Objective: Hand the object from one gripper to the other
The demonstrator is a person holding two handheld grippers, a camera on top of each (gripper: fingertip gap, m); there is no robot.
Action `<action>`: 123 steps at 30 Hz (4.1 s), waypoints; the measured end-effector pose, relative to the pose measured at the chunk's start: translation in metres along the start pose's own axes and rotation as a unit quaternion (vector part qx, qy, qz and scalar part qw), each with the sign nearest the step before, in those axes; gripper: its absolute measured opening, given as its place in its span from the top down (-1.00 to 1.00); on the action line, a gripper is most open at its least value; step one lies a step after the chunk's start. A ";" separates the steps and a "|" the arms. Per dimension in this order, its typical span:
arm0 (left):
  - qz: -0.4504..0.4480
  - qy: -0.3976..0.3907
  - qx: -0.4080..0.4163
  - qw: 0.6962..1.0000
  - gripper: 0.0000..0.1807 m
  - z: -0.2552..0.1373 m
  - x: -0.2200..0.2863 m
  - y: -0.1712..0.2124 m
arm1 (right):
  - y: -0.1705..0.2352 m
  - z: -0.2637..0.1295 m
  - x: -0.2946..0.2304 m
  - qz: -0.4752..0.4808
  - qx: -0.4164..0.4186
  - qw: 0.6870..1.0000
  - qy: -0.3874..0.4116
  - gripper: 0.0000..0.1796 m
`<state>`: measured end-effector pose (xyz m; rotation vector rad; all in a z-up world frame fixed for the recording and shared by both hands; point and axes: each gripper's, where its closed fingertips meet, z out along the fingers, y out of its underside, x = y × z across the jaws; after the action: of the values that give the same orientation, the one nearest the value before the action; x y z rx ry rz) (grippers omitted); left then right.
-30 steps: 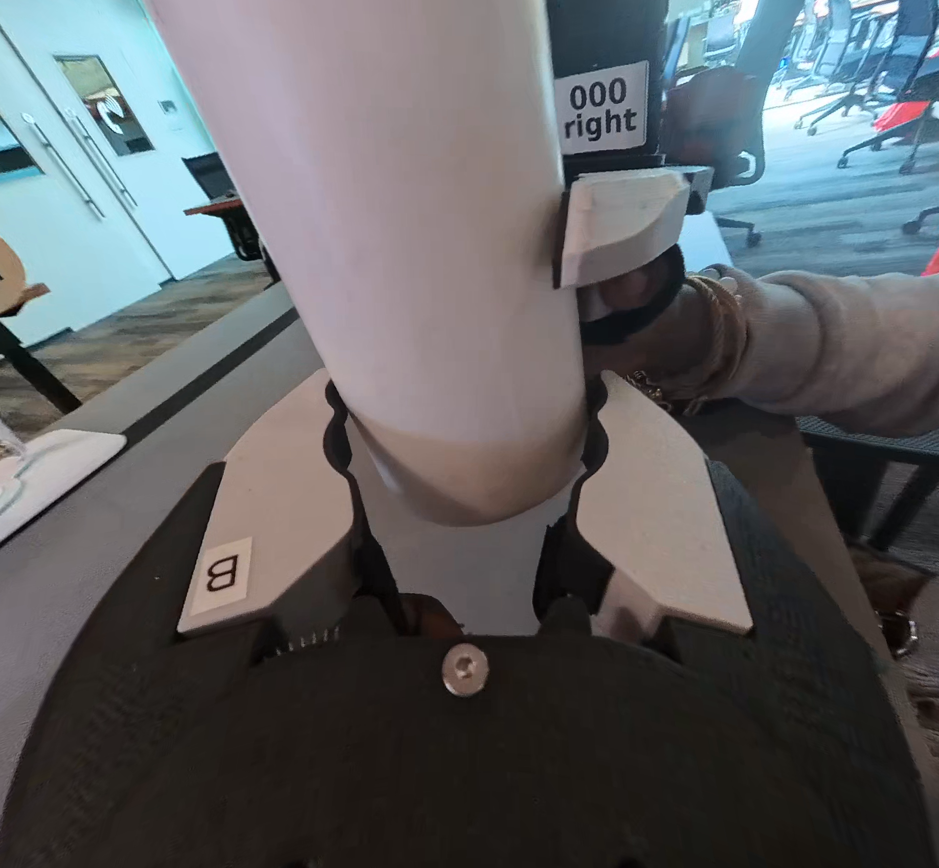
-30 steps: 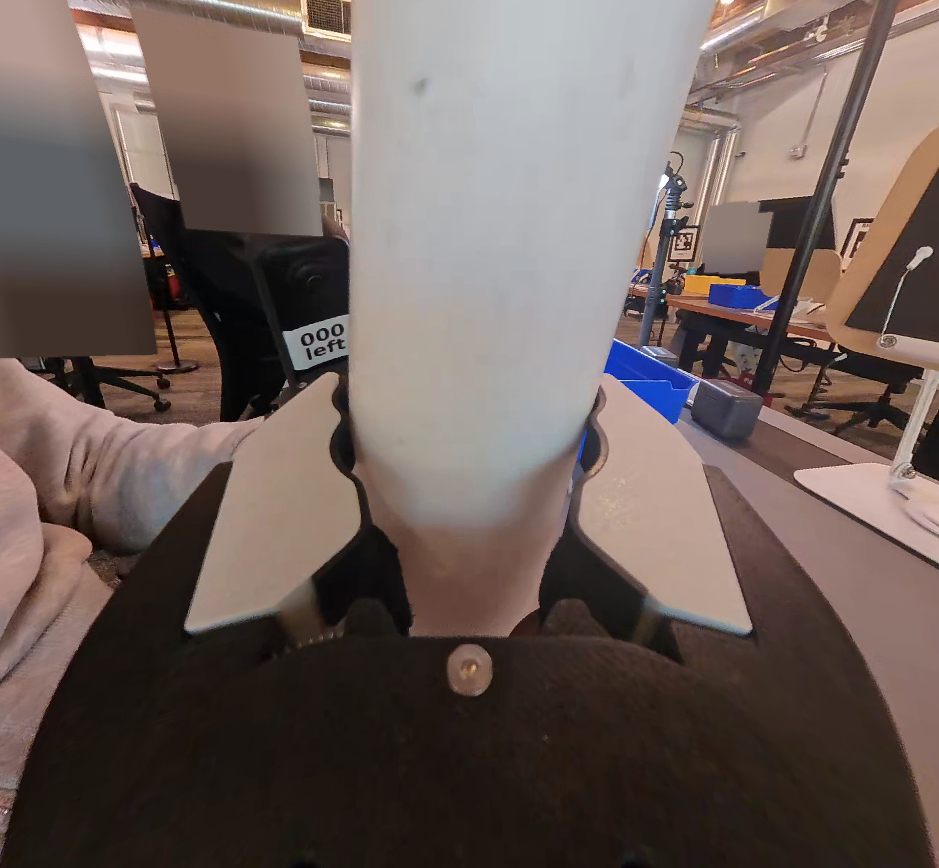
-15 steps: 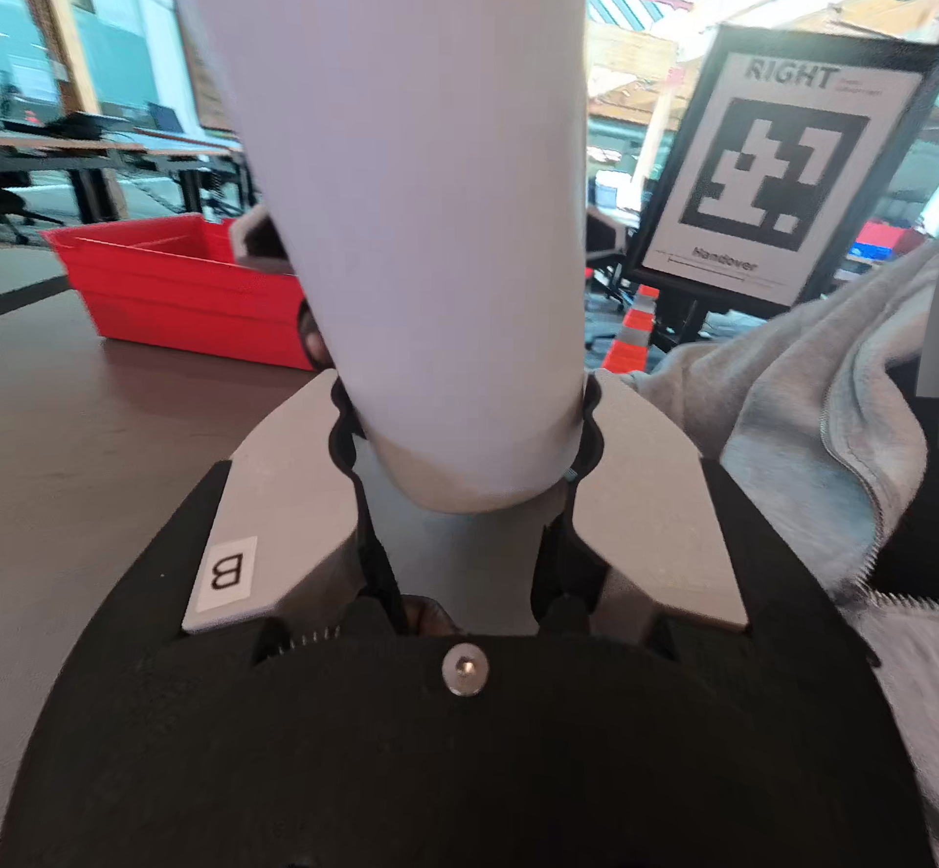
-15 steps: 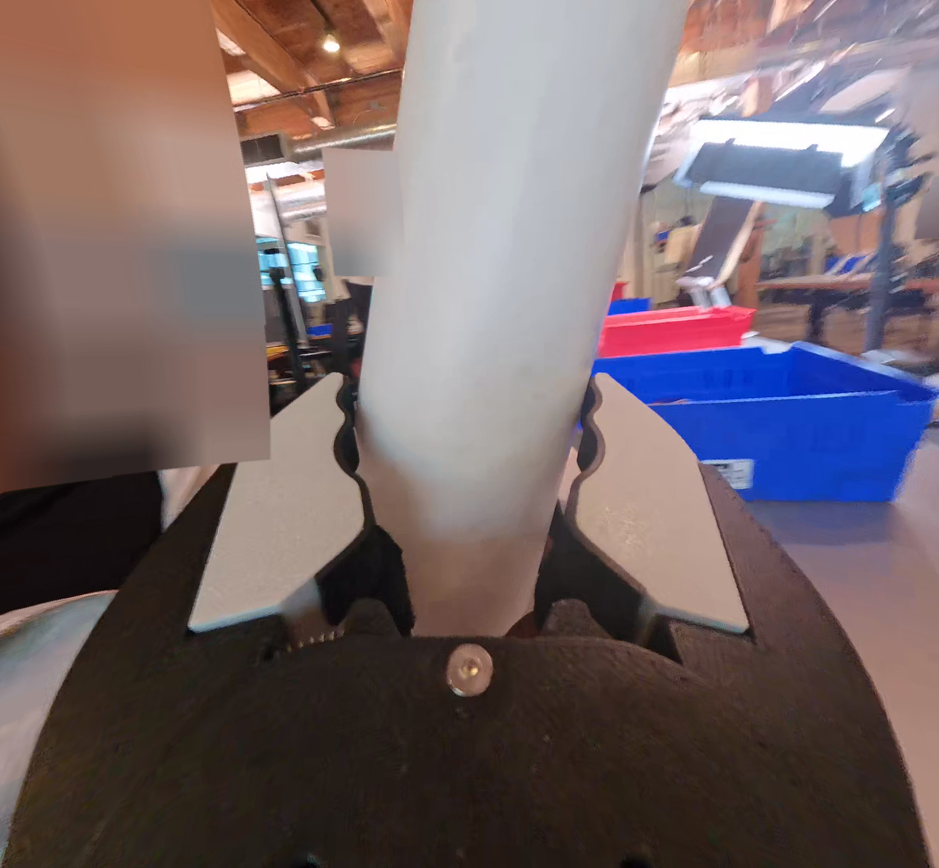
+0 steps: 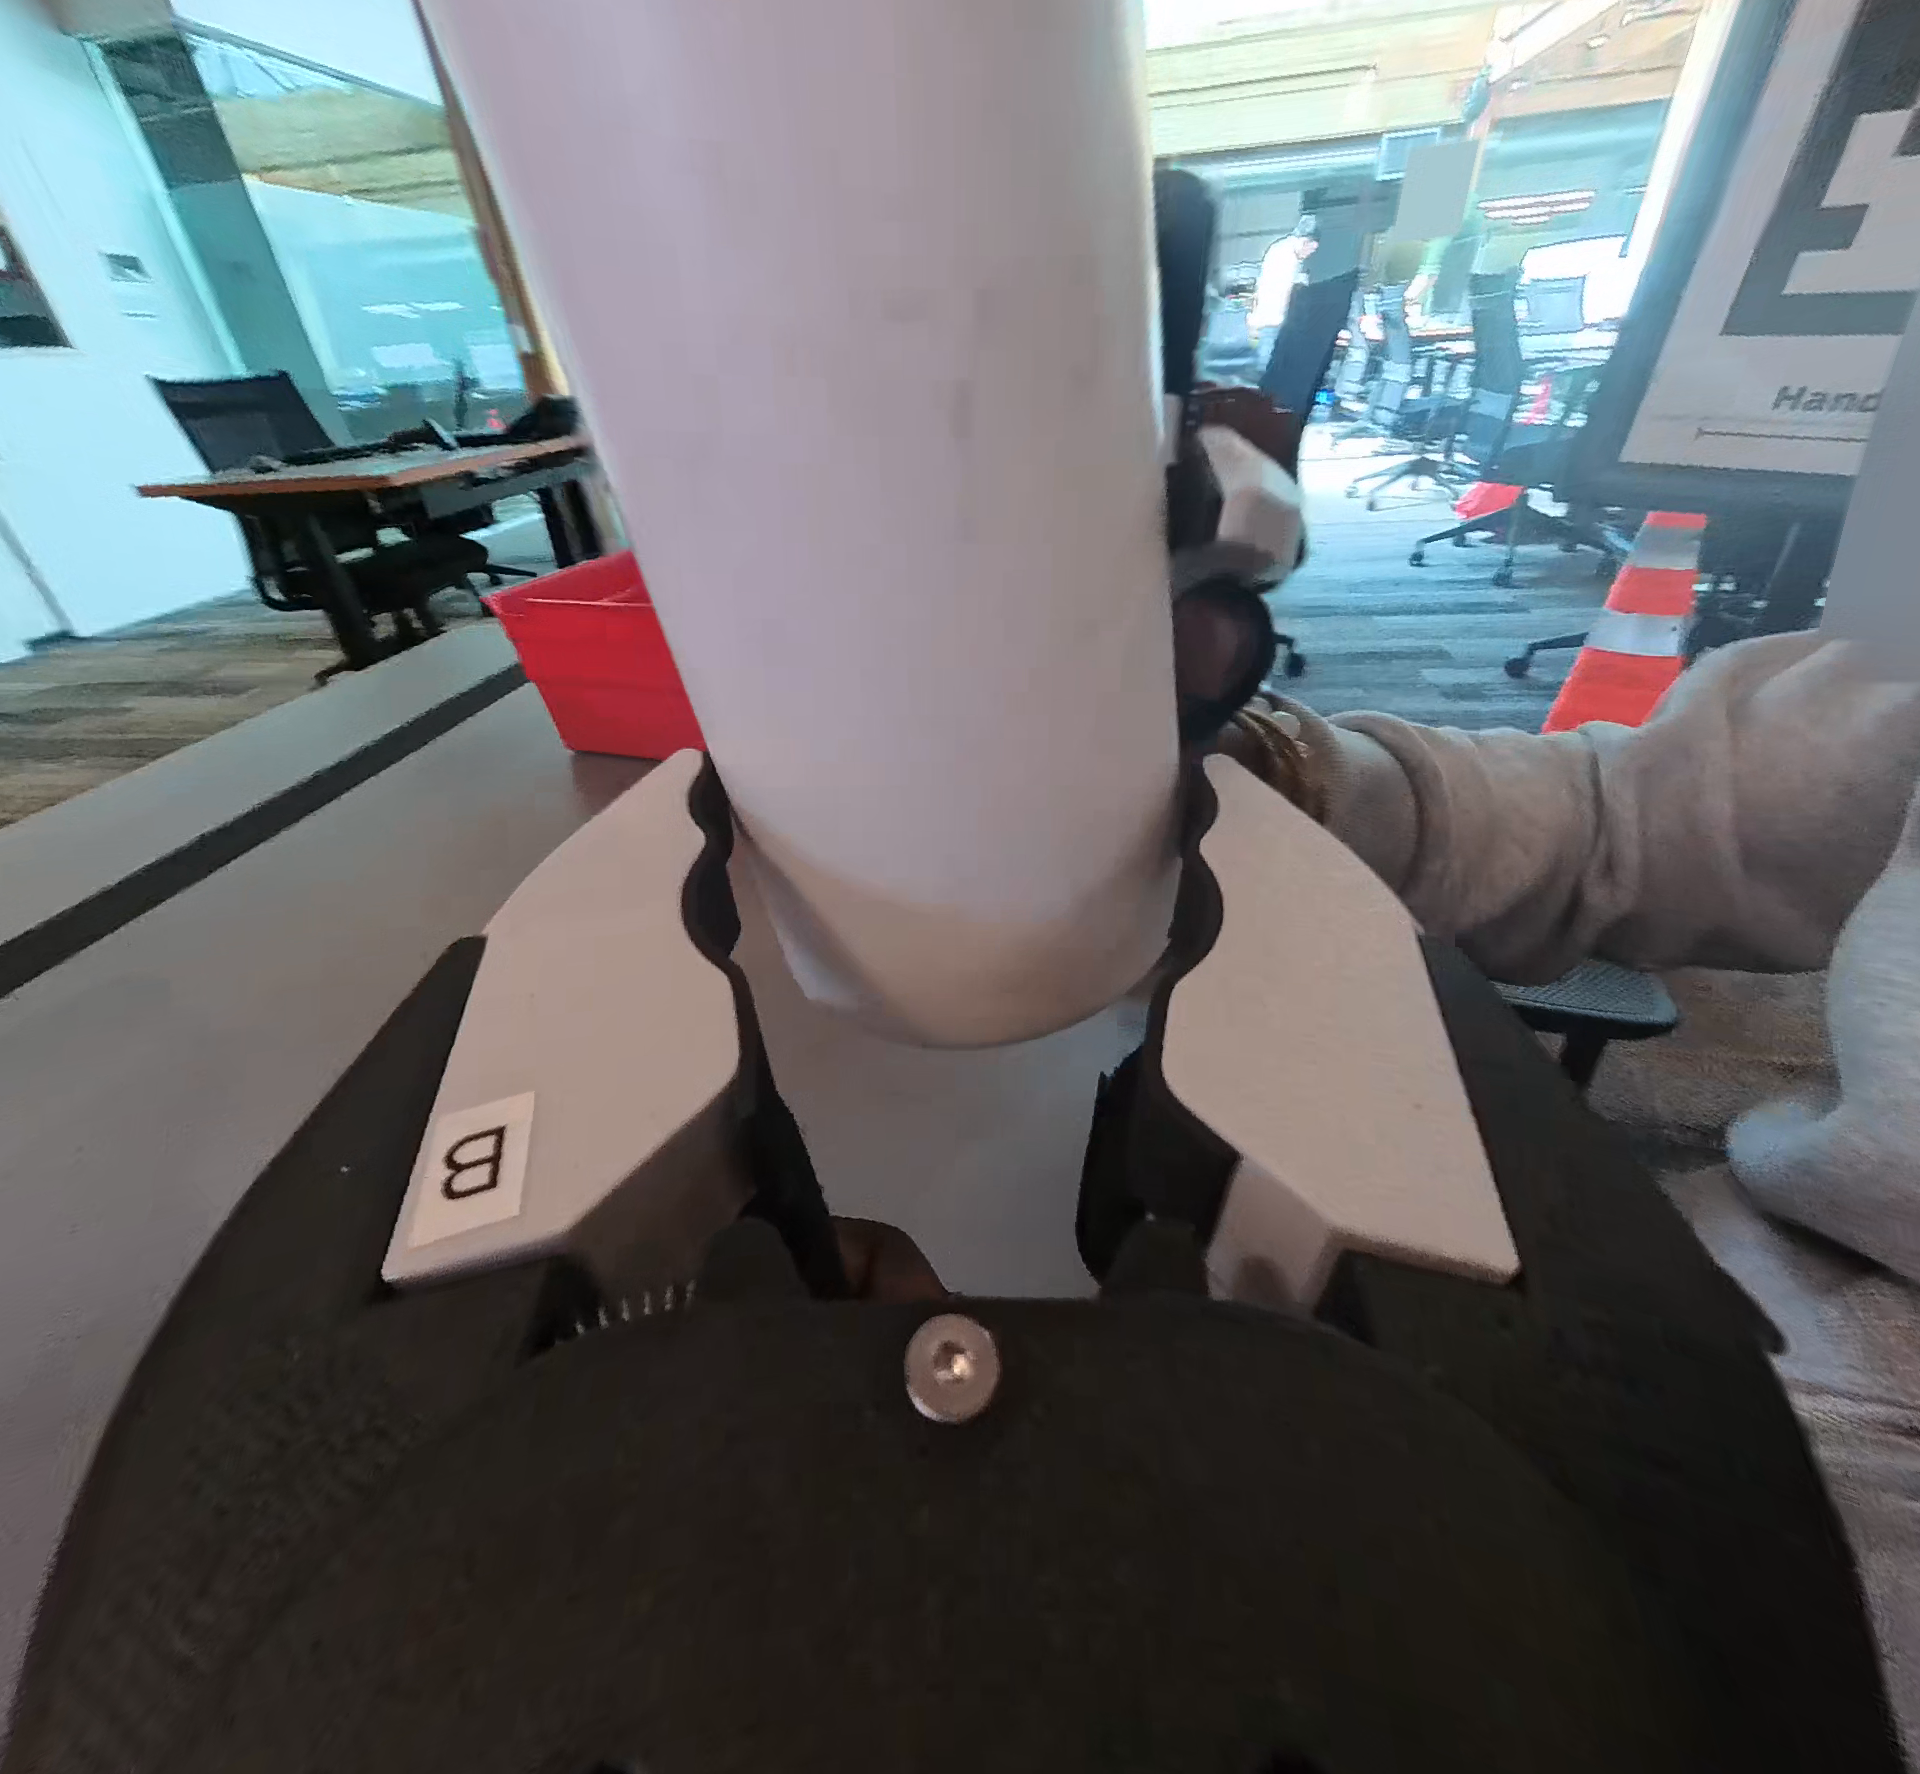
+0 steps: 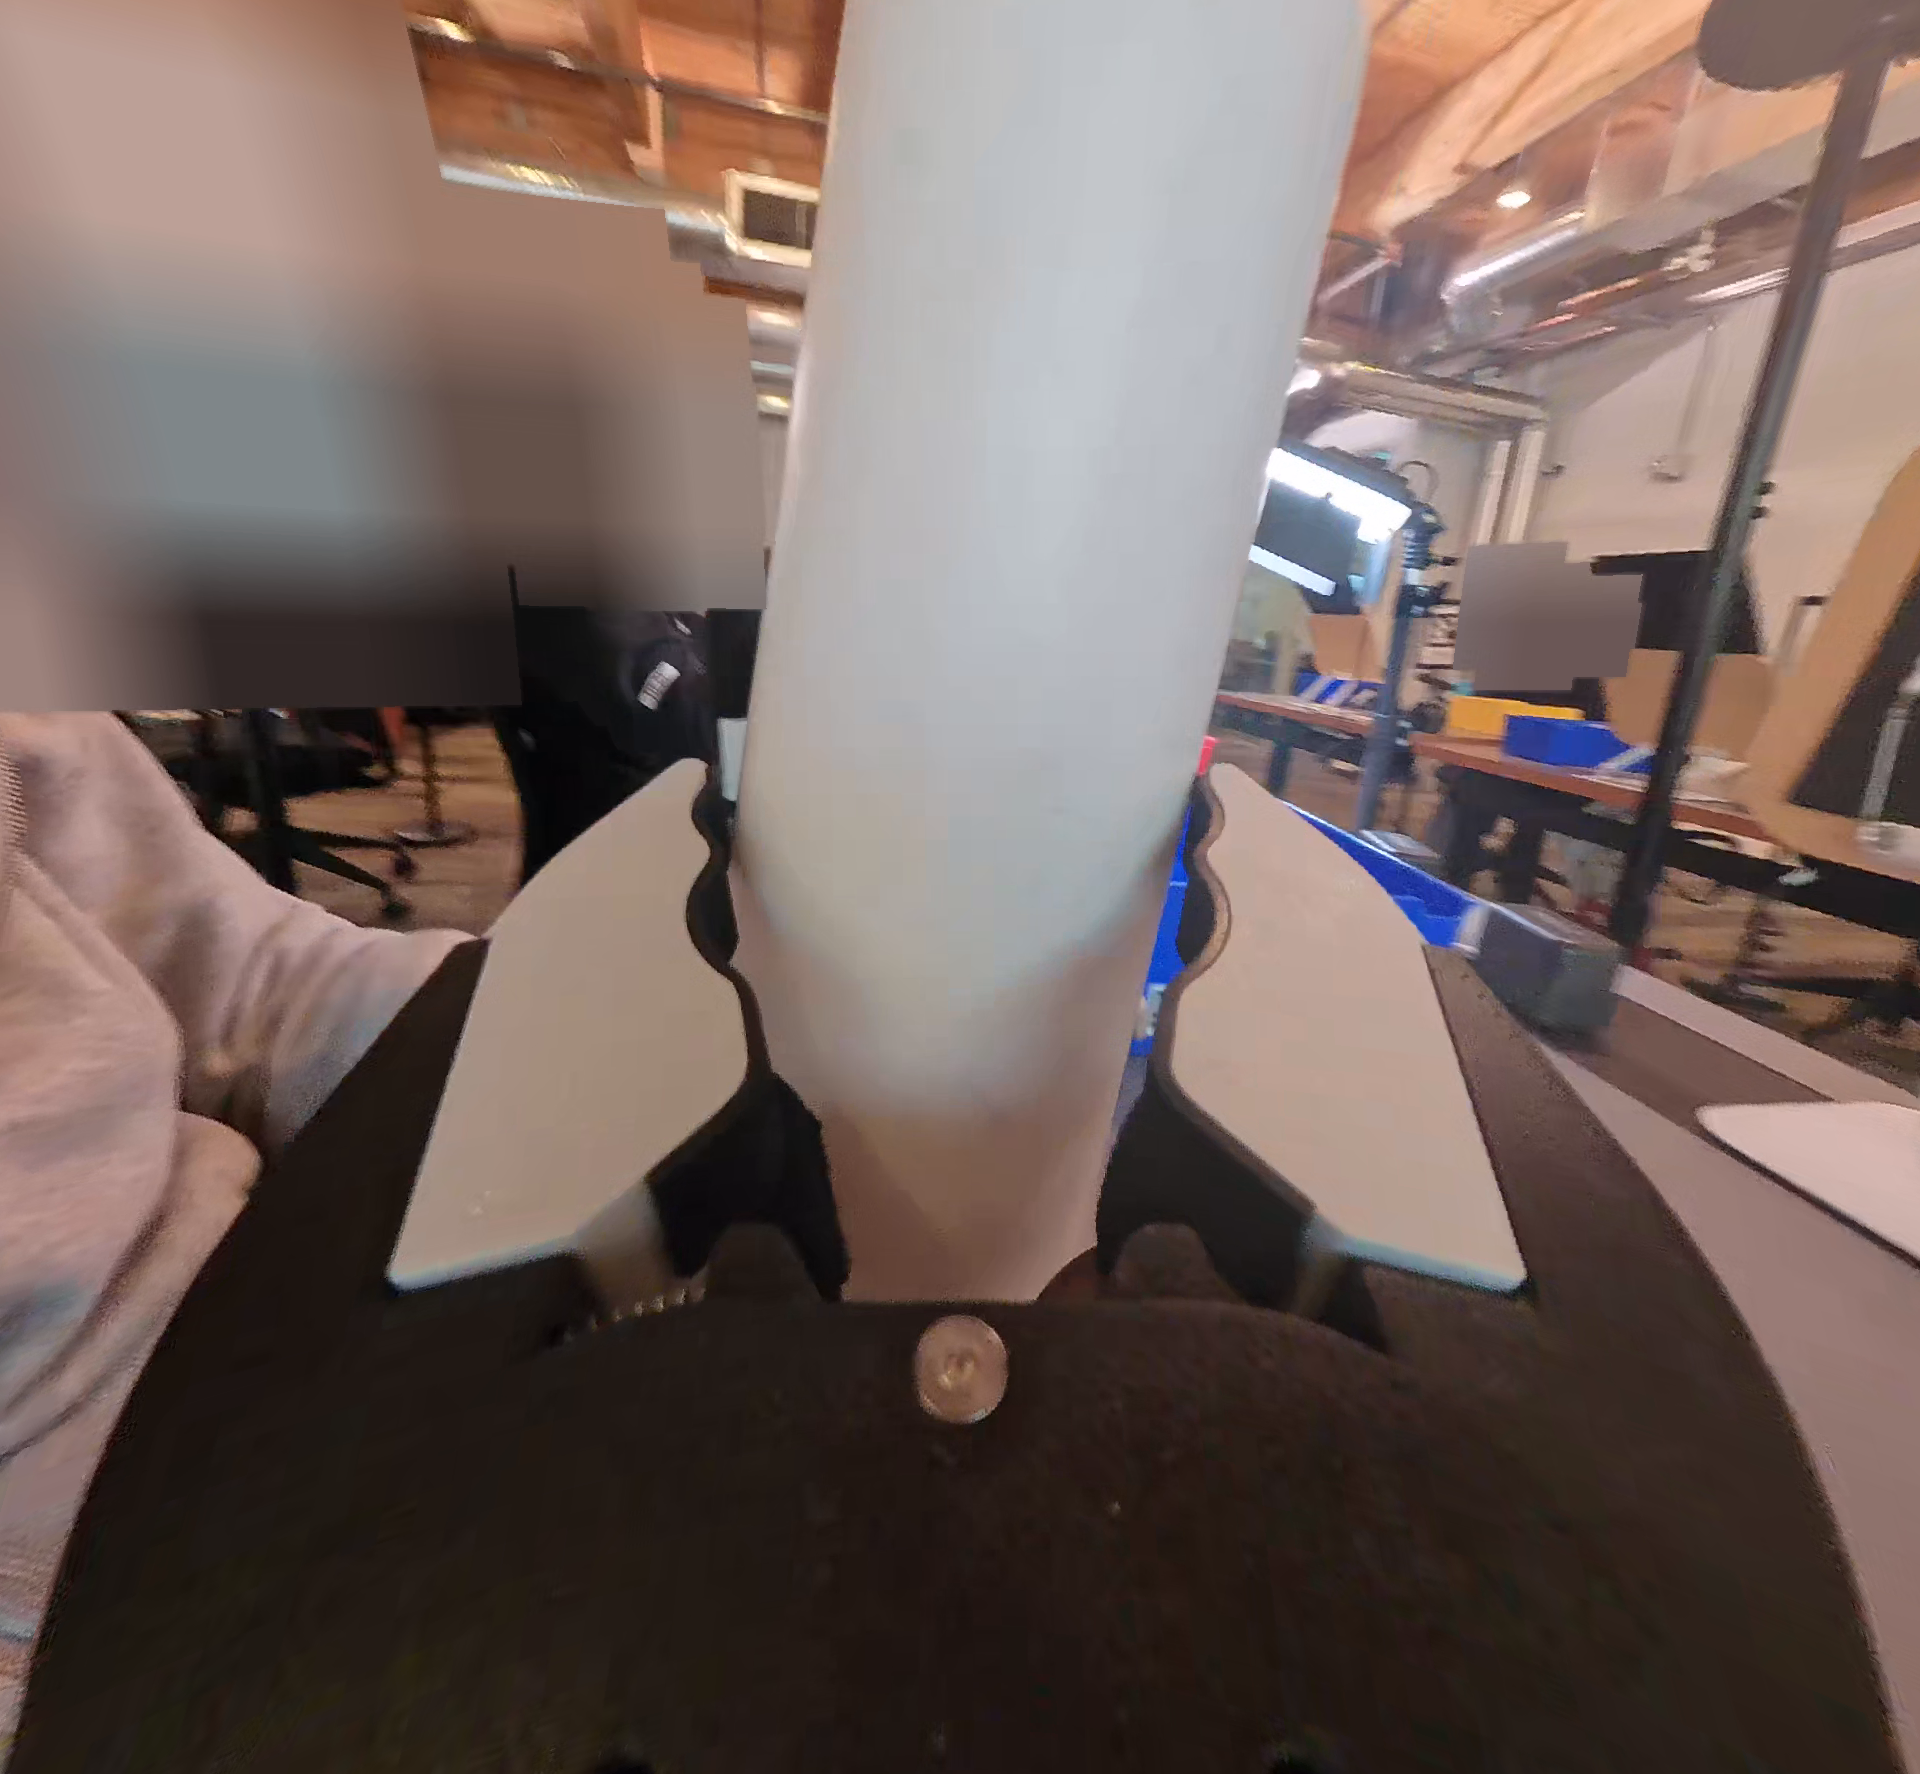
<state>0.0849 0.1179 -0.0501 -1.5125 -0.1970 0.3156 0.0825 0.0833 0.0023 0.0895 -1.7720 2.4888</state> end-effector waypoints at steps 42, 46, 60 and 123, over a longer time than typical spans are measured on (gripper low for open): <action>-0.015 -0.150 0.021 0.988 -0.04 -0.007 -0.051 0.011 | -0.024 -0.422 0.194 0.058 -0.391 0.640 0.659 0.05; -0.004 -0.147 0.014 0.989 -0.04 -0.006 -0.049 0.012 | 0.003 -0.427 0.198 0.103 -0.467 0.589 0.651 0.04; -0.040 -0.146 0.020 0.988 -0.03 -0.008 -0.050 0.011 | -0.114 -0.185 0.146 -0.164 -0.041 0.879 0.446 -0.29; -0.243 -0.442 -0.569 0.650 0.85 -0.351 -0.209 0.129 | 0.001 -0.052 0.053 -0.251 0.006 0.957 0.146 -0.29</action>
<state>-0.0104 -0.2779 -0.1836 -2.2974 -1.8618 0.5115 0.0303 0.1335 -0.0105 0.1434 -1.4015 2.0293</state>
